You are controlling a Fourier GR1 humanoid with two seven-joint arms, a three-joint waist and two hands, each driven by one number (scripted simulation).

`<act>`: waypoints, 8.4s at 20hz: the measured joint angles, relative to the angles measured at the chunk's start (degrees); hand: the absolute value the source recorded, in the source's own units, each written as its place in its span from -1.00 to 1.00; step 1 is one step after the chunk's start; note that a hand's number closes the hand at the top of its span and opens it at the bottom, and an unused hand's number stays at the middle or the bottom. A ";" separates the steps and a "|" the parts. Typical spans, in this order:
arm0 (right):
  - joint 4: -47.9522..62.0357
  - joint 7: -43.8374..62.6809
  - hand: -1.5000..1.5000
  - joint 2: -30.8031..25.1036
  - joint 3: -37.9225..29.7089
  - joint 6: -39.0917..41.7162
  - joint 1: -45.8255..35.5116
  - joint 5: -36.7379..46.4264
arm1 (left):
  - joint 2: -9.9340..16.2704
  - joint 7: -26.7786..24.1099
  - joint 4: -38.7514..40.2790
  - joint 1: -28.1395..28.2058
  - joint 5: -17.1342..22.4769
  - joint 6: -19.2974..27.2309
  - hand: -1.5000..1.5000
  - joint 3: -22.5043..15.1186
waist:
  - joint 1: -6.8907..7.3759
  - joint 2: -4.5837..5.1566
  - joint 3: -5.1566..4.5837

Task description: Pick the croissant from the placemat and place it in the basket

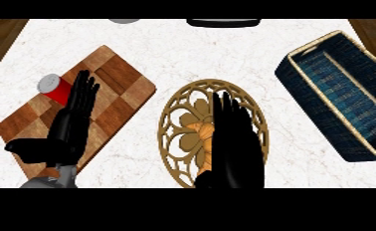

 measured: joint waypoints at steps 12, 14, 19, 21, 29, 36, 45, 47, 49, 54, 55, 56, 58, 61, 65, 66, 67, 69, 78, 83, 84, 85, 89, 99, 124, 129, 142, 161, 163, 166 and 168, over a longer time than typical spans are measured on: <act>4.42 -0.33 -1.00 0.15 0.91 -1.51 1.46 0.52 | -0.82 0.29 0.70 -0.38 -0.42 -1.30 0.00 1.00 | 0.18 0.13 0.05; 5.55 -0.72 -1.00 0.19 0.91 -2.03 1.98 0.35 | -1.46 -0.96 1.80 -0.04 -0.71 -1.65 0.00 0.98 | 0.16 0.19 0.05; 6.82 -0.43 -1.00 0.17 0.86 -3.00 2.30 -0.59 | -1.56 -0.61 1.75 -0.37 -1.33 -1.76 0.00 1.51 | 0.23 0.18 0.06; 6.66 -0.58 -1.00 0.18 0.54 -3.05 2.42 -1.05 | -2.01 -0.89 2.07 -0.19 -1.49 -2.00 0.00 1.50 | 0.18 0.18 0.06; 10.07 -0.73 -1.00 0.24 1.07 -5.08 1.49 -2.36 | -3.06 -0.11 1.29 -0.20 -2.57 -2.18 0.00 1.39 | 0.34 0.20 0.08; 13.07 -2.53 -1.00 0.31 -0.28 -6.17 1.44 -2.65 | -3.66 1.35 0.68 -0.48 -3.21 -2.36 0.00 1.81 | 0.22 0.20 0.08; 17.02 -5.01 1.00 0.68 -0.35 -8.24 1.74 -4.37 | -3.33 1.61 0.41 -0.16 -3.47 -4.24 0.00 3.75 | 0.28 -0.04 0.05; 17.68 -6.17 1.00 0.78 -0.59 -7.73 1.62 -4.06 | -3.40 1.52 -0.72 1.14 -3.42 -4.66 0.00 3.91 | 0.28 -0.20 0.03; 18.44 -6.93 1.00 0.85 -0.96 -7.43 0.84 -4.33 | -4.01 1.30 -0.13 0.77 -4.43 -4.37 0.00 3.82 | 0.22 -0.25 0.02; 18.96 -7.41 1.00 0.91 -0.72 -6.33 0.14 -3.41 | -4.25 1.68 -0.67 1.24 -4.56 -5.04 0.00 4.73 | 0.21 -0.35 0.01; 19.35 -7.21 1.00 0.84 -0.11 -6.32 -0.56 -3.48 | -4.31 1.52 -1.09 1.73 -4.68 -5.27 0.00 4.67 | 0.26 -0.37 0.01; 19.11 -7.22 1.00 0.82 0.42 -6.27 -0.22 -2.88 | -4.27 1.40 -1.23 2.09 -4.61 -5.61 0.00 4.89 | 0.22 -0.41 0.00; 19.20 -7.45 1.00 0.83 0.39 -5.94 -0.91 -2.64 | -5.10 1.71 -0.80 1.35 -5.39 -5.22 0.00 4.56 | 0.13 -0.37 0.01; 22.51 -7.82 1.00 1.14 -3.46 -5.92 -3.56 -2.50 | -5.06 2.24 -0.89 1.00 -5.15 -5.85 0.00 5.00 | 0.38 -0.15 0.05; 29.75 -7.09 1.00 0.34 -15.25 -7.46 -8.56 -1.60 | -5.20 2.24 -1.05 0.18 -5.39 -5.87 0.00 4.84 | 1.17 0.80 0.08; 31.55 -6.74 1.00 -0.05 -17.99 -7.88 -9.96 -1.16 | -5.24 2.15 -1.01 0.05 -5.45 -5.94 0.00 4.73 | 1.47 1.03 0.07; 33.33 -6.41 1.00 -0.38 -20.33 -8.47 -11.51 -0.26 | -5.44 2.06 -0.80 -0.19 -5.53 -5.82 0.00 4.69 | 1.74 1.20 0.05; 37.06 -6.16 1.00 -1.24 -24.59 -9.72 -14.95 1.78 | -5.67 2.03 -0.84 -0.58 -5.73 -5.95 0.00 4.21 | 2.47 1.43 0.05; 46.53 -5.74 1.00 -0.91 -36.38 -19.58 -32.21 13.90 | -6.46 2.11 0.49 -1.87 -6.28 -6.32 0.00 3.20 | 3.98 1.51 0.06; 48.39 -4.64 1.00 0.18 -38.39 -23.89 -41.05 21.23 | -6.92 2.24 0.73 -1.73 -6.71 -6.11 0.00 2.78 | 3.83 1.01 0.01; 48.84 -4.31 1.00 0.31 -38.73 -24.47 -42.56 22.28 | -7.00 2.26 0.62 -1.57 -6.68 -6.12 0.00 2.75 | 3.83 0.95 0.00; 49.38 -3.98 1.00 0.42 -39.16 -24.88 -44.28 23.17 | -7.10 2.18 0.61 -1.39 -6.67 -6.17 0.00 2.66 | 3.81 0.91 0.00; 51.64 -2.76 1.00 0.67 -41.75 -26.13 -49.06 26.08 | -6.94 2.07 0.91 -1.44 -6.56 -6.26 0.00 3.35 | 3.29 0.78 -0.01; 55.61 0.05 1.00 0.74 -49.72 -23.63 -52.96 34.76 | -7.24 1.29 1.68 -0.37 -6.98 -5.74 0.00 4.28 | 1.08 0.24 0.00; 27.05 -6.55 1.00 1.24 -58.00 -11.98 -29.84 41.20 | -7.07 2.16 0.95 0.45 -7.16 -6.78 0.00 6.98 | -0.71 -0.11 0.10; 22.95 -7.63 1.00 1.31 -58.51 -9.92 -25.18 39.78 | -6.77 2.32 -0.21 1.40 -7.13 -7.77 0.00 7.40 | -0.26 0.04 0.11; 14.64 -8.49 1.00 1.05 -59.37 -12.43 -13.40 35.66 | -9.13 3.33 -0.73 0.68 -9.27 -7.28 0.00 7.09 | -0.01 0.20 0.13; 9.72 -12.05 -1.00 0.19 -60.33 -22.16 -8.46 35.68 | -10.56 2.88 -1.54 2.43 -10.92 -9.06 0.00 7.86 | 0.11 0.22 0.11; 8.19 -11.67 -1.00 0.10 -59.79 -22.33 -9.29 38.53 | -10.89 3.11 -1.13 1.78 -11.04 -8.96 0.00 7.98 | 0.07 0.21 0.10; 3.84 -10.73 -1.00 0.55 -58.51 -21.81 -8.03 42.06 | -10.32 4.09 -1.67 1.57 -10.75 -9.60 0.00 8.61 | -0.01 0.16 0.08; -0.06 -10.52 -1.00 0.67 -58.56 -20.23 -7.03 43.66 | -10.25 3.38 -1.52 2.58 -10.69 -10.09 0.00 8.87 | -0.12 0.12 0.08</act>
